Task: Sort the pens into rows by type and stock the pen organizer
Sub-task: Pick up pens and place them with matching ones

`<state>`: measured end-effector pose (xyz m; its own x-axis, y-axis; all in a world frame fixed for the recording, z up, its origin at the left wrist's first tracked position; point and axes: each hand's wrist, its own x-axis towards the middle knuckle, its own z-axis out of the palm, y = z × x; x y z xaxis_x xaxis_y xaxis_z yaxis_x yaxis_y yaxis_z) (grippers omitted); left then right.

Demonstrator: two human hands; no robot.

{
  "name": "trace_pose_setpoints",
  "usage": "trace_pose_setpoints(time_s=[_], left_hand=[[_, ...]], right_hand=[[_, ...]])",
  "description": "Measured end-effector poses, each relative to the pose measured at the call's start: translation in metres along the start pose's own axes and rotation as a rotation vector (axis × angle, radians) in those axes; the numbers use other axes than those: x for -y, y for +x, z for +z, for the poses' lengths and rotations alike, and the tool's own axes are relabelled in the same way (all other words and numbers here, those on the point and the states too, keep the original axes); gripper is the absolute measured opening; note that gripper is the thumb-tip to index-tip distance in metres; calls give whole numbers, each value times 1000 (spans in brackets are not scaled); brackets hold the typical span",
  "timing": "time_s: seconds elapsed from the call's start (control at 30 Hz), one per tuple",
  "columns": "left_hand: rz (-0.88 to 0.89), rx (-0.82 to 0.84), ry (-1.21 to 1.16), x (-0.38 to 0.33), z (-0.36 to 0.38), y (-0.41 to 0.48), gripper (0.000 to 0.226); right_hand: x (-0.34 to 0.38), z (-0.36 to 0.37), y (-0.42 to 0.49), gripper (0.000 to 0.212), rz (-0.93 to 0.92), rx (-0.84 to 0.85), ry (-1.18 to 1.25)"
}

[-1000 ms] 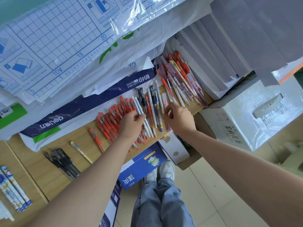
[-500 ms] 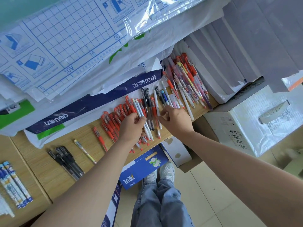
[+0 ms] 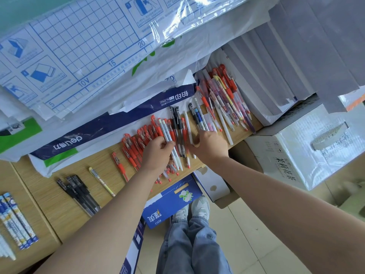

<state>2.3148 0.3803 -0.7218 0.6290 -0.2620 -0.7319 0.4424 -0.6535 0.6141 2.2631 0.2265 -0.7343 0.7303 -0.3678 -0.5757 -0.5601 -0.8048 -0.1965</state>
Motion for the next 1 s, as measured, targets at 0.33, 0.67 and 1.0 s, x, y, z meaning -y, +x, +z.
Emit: trace_pose_setpoints(time_s=[0.33, 0.67, 1.0], left_hand=[[15, -19, 22, -4, 5, -4, 32], [48, 46, 9, -20, 27, -1, 21], [21, 23, 22, -11, 30, 1, 29]], right_hand=[[-33, -10, -7, 22, -2, -93, 379], [-72, -14, -3, 20, -69, -89, 291], [-67, -10, -8, 15, 29, -221, 307]])
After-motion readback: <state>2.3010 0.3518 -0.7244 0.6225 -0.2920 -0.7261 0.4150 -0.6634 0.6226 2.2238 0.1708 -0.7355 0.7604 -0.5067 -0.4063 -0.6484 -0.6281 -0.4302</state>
